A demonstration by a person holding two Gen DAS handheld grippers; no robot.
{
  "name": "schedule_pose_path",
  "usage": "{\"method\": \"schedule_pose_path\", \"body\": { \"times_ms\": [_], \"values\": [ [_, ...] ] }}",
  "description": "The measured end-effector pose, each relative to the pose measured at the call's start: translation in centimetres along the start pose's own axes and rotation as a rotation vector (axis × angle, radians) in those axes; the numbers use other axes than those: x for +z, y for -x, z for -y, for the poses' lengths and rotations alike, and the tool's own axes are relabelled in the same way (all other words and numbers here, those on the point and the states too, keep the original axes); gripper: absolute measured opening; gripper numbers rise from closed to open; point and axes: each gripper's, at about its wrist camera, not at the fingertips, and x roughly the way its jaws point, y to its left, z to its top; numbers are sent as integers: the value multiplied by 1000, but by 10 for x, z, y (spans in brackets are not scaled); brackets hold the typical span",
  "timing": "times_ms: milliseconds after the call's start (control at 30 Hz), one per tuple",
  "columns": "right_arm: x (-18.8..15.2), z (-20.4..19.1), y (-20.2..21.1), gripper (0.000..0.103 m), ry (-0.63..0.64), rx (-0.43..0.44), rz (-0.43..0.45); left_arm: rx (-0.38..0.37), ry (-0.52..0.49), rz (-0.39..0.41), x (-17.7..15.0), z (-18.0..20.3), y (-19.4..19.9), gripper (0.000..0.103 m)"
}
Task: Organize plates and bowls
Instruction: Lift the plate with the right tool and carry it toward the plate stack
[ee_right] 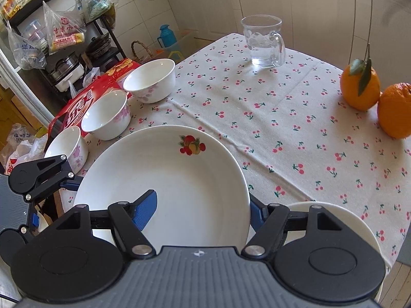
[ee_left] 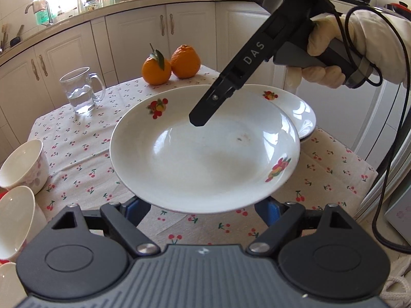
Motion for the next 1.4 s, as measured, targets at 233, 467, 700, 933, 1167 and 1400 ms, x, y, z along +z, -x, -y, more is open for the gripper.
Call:
{"method": "schedule_pose_path", "body": {
  "times_ms": [233,467,700,933,1167,1400],
  "values": [
    [-25,19,25,77,-60,-53,31,-73,-43,4,14,17,-16,87],
    [-46,43,40,78,-126,-98,51,-124,-92,2,29,30,-37,87],
    [-62,66,47,78,-180,-109,65,-152,-121,-4,38,39,-53,87],
    [-68,79,48,78,-196,-106,75,-154,-124,-10,45,40,-62,87],
    [-72,91,44,78,-215,-108,70,-157,-135,-8,50,41,-68,87],
    [-77,96,43,78,-227,-121,67,-175,-129,-5,53,37,-75,87]
  ]
}}
